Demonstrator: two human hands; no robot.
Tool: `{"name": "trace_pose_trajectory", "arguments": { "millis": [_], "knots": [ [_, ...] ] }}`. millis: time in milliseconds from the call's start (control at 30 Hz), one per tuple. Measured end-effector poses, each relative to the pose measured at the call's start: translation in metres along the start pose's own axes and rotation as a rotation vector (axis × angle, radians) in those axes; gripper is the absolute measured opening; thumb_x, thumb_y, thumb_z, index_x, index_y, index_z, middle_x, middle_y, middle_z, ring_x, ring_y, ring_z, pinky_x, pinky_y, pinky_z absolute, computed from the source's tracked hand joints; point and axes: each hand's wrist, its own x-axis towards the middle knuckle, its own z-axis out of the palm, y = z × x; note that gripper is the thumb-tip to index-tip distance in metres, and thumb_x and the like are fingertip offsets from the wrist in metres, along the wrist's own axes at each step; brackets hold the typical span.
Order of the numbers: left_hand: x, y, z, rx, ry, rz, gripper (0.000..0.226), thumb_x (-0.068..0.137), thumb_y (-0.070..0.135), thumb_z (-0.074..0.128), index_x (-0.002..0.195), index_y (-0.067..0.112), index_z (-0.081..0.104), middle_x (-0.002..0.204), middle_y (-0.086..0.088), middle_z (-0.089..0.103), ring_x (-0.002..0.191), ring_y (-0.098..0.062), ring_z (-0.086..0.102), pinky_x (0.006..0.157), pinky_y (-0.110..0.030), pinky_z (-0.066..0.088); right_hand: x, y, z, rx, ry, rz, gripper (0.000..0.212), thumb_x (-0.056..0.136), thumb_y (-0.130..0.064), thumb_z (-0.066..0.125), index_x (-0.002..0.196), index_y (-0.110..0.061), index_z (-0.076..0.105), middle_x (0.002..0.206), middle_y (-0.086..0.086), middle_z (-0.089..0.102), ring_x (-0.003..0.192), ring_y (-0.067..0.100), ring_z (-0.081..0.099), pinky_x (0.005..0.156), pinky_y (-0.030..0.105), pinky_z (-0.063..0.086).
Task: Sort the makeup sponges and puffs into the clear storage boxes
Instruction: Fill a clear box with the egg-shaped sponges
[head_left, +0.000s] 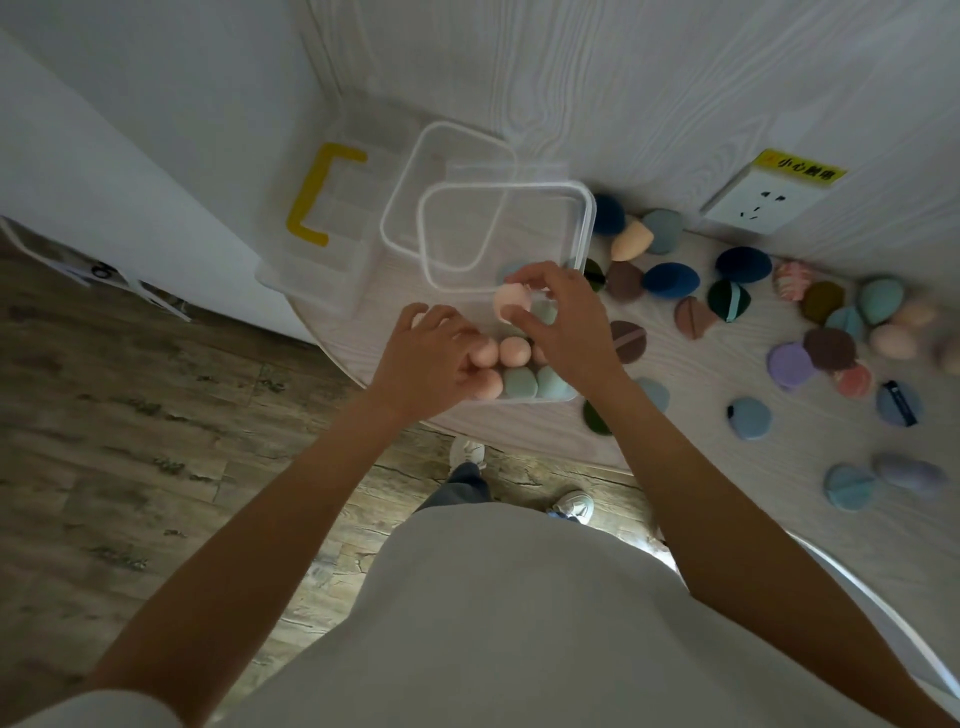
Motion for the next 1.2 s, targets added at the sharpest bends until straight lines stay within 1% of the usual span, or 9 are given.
{"name": "trace_pose_trajectory", "arguments": {
  "millis": [133,233,333,467,567,633,767,1000,1200],
  "knots": [
    [-0.008,0.001,0.005,-0.013,-0.078,-0.021,0.066,0.065,0.074,0.043,0.102,0.025,0.068,0.104,0.004,0.068,0.113,-0.023,0.054,0.101,-0.060,0.027,0.002,0.003,0.011,-0.067,0.009,-0.147,0.021,0.074,-0.003,0.068,0.093,-0.005,0.059,0.104,0.008,0.059,0.085,0.017,0.060,0.074,0.025,0.050],
    [-0.014,-0.002,0.006,0.005,-0.135,0.021,0.084,0.054,0.082,0.049,0.116,0.026,0.061,0.119,0.006,0.061,0.122,-0.026,0.048,0.100,-0.065,0.022,-0.002,0.013,0.018,-0.399,-0.015,-0.306,0.016,0.067,-0.003,0.069,0.080,-0.006,0.059,0.084,0.007,0.061,0.066,0.023,0.058,0.060,0.025,0.041],
    [-0.018,0.000,0.010,0.021,-0.085,0.027,0.075,0.046,0.065,0.075,0.111,0.028,0.063,0.117,0.007,0.063,0.119,-0.029,0.050,0.099,-0.065,0.024,-0.001,0.021,0.024,-0.721,-0.023,-0.474,0.013,0.065,-0.009,0.070,0.072,-0.014,0.061,0.072,0.002,0.063,0.068,0.024,0.058,0.068,0.028,0.037],
    [-0.019,0.005,0.011,0.030,-0.034,0.012,0.067,0.045,0.052,0.084,0.105,0.028,0.067,0.113,0.008,0.065,0.115,-0.032,0.053,0.098,-0.065,0.027,0.005,0.014,0.030,-1.004,-0.177,-0.517,0.013,0.071,-0.018,0.071,0.063,-0.023,0.061,0.059,-0.006,0.061,0.066,0.020,0.053,0.066,0.030,0.040],
    [-0.019,0.005,0.011,0.013,-0.047,0.002,0.068,0.046,0.051,0.084,0.108,0.028,0.066,0.115,0.007,0.065,0.116,-0.032,0.053,0.099,-0.065,0.025,0.010,0.007,0.036,-1.044,-0.292,-0.491,0.021,0.067,-0.022,0.076,0.052,-0.025,0.061,0.047,-0.010,0.056,0.060,0.018,0.049,0.065,0.027,0.032],
    [-0.018,0.005,0.010,0.006,-0.044,-0.006,0.068,0.047,0.049,0.085,0.109,0.028,0.066,0.116,0.006,0.065,0.116,-0.032,0.054,0.100,-0.064,0.024,0.012,0.004,0.038,-1.024,-0.336,-0.455,0.023,0.065,-0.023,0.079,0.050,-0.026,0.062,0.047,-0.011,0.056,0.058,0.017,0.049,0.061,0.026,0.037],
    [-0.021,0.002,0.012,0.007,-0.010,-0.007,0.070,0.048,0.049,0.084,0.111,0.027,0.065,0.116,0.005,0.065,0.118,-0.030,0.054,0.102,-0.064,0.023,0.008,0.007,0.032,-1.005,-0.216,-0.399,0.009,0.068,-0.020,0.075,0.066,-0.024,0.067,0.060,-0.009,0.064,0.069,0.019,0.054,0.064,0.028,0.040],
    [-0.020,0.000,0.010,-0.011,0.000,-0.018,0.062,0.051,0.046,0.082,0.108,0.028,0.066,0.117,0.007,0.065,0.121,-0.025,0.052,0.102,-0.065,0.022,0.012,-0.008,0.042,-1.170,-0.340,-0.312,0.028,0.056,-0.026,0.080,0.043,-0.024,0.056,0.039,-0.010,0.047,0.061,0.016,0.052,0.062,0.026,0.041],
    [-0.020,0.000,0.010,-0.024,-0.015,-0.005,0.065,0.050,0.046,0.083,0.110,0.028,0.065,0.118,0.007,0.064,0.122,-0.025,0.051,0.101,-0.066,0.023,0.014,-0.002,0.040,-1.202,-0.310,-0.381,0.029,0.057,-0.029,0.080,0.041,-0.025,0.055,0.039,-0.012,0.049,0.056,0.012,0.050,0.068,0.027,0.037]
  ]
}}
